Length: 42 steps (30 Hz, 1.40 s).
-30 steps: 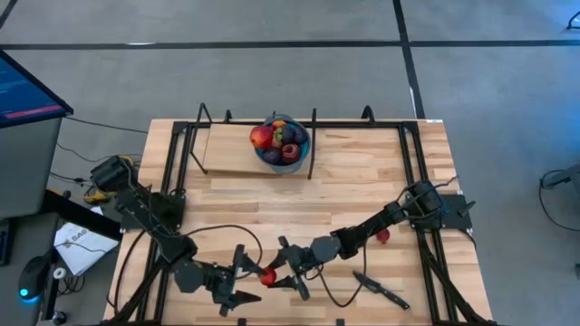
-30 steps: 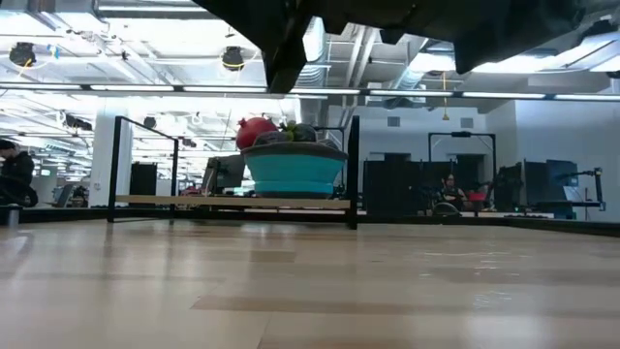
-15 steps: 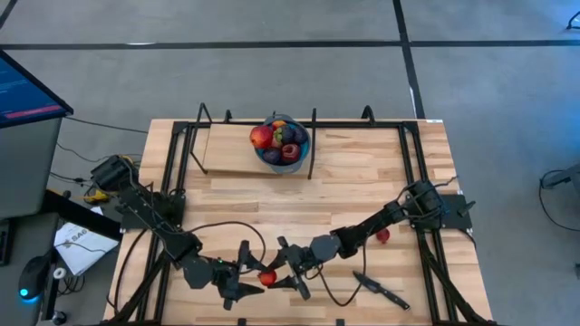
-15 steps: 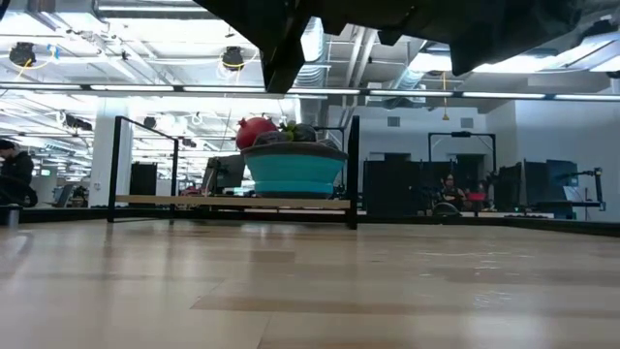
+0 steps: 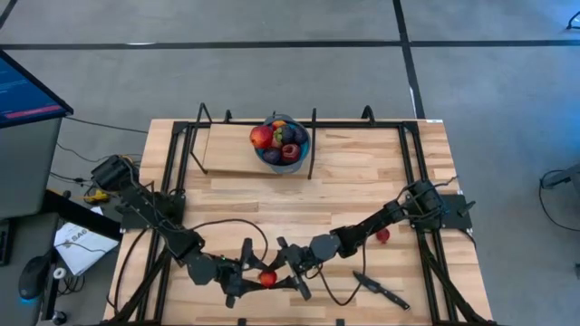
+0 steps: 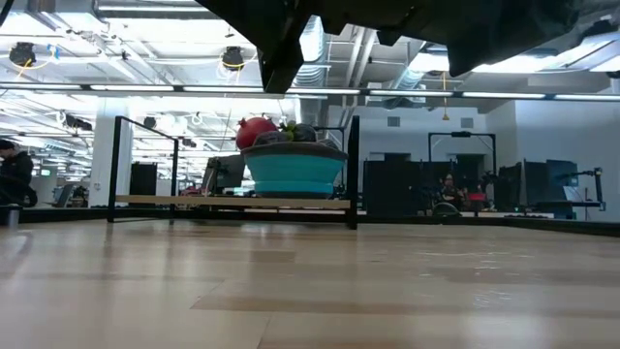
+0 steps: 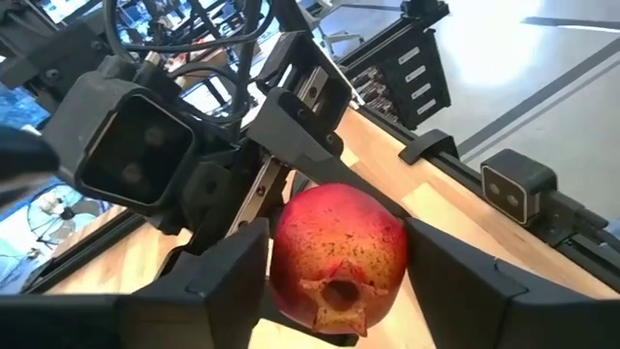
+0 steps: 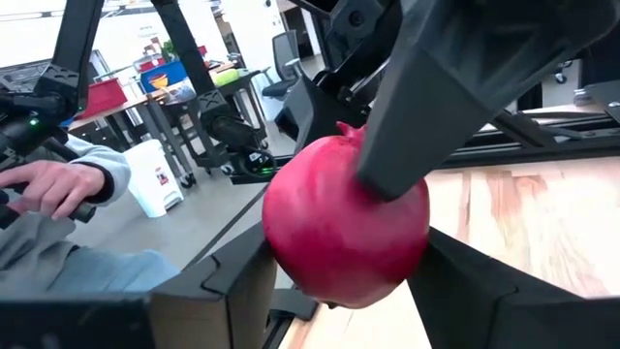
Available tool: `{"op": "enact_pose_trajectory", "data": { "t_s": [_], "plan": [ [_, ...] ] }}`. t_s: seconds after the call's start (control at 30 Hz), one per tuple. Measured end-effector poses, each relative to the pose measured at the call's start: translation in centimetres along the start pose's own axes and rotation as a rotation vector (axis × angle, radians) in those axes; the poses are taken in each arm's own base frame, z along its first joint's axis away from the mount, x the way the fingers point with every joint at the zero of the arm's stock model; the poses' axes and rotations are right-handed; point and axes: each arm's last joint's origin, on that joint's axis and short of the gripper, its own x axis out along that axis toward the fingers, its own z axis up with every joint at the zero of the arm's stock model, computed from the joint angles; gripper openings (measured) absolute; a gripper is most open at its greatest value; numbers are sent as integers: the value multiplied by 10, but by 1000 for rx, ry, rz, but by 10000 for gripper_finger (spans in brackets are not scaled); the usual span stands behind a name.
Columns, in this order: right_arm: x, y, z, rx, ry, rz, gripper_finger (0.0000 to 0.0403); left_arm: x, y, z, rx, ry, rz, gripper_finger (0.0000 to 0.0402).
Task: Pick & Place Fruit
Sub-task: Put the left red pomegranate into the blue strainer bowl on the shelf
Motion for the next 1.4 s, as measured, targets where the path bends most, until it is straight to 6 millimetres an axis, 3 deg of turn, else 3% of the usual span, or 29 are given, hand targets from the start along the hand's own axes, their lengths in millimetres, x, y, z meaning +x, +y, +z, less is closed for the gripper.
{"op": "enact_pose_trajectory", "data": {
  "t_s": [0.23,0.43,0.63,0.8,0.9,1.03,1.23,1.4],
  "plan": [
    [0,0,0,4,1,3,207,0,0,0,-42,-12,-31,173],
    [0,-5,-2,57,56,-22,217,0,-1,-1,-102,-2,-32,173],
    [-10,-25,-12,214,338,-44,251,-1,0,1,-257,-12,-40,168],
    [-26,-28,-22,230,573,-193,254,-4,13,4,-353,1,25,170],
    [-34,-26,-26,195,646,-310,251,-3,37,3,-429,49,83,169],
    [-41,-23,-33,125,686,-496,238,4,87,-5,-499,167,165,169],
    [-52,-14,-44,36,699,-760,212,15,176,-35,-614,284,281,171],
    [-55,-9,-46,-27,678,-849,192,6,242,-64,-664,338,430,172]
  ]
}}
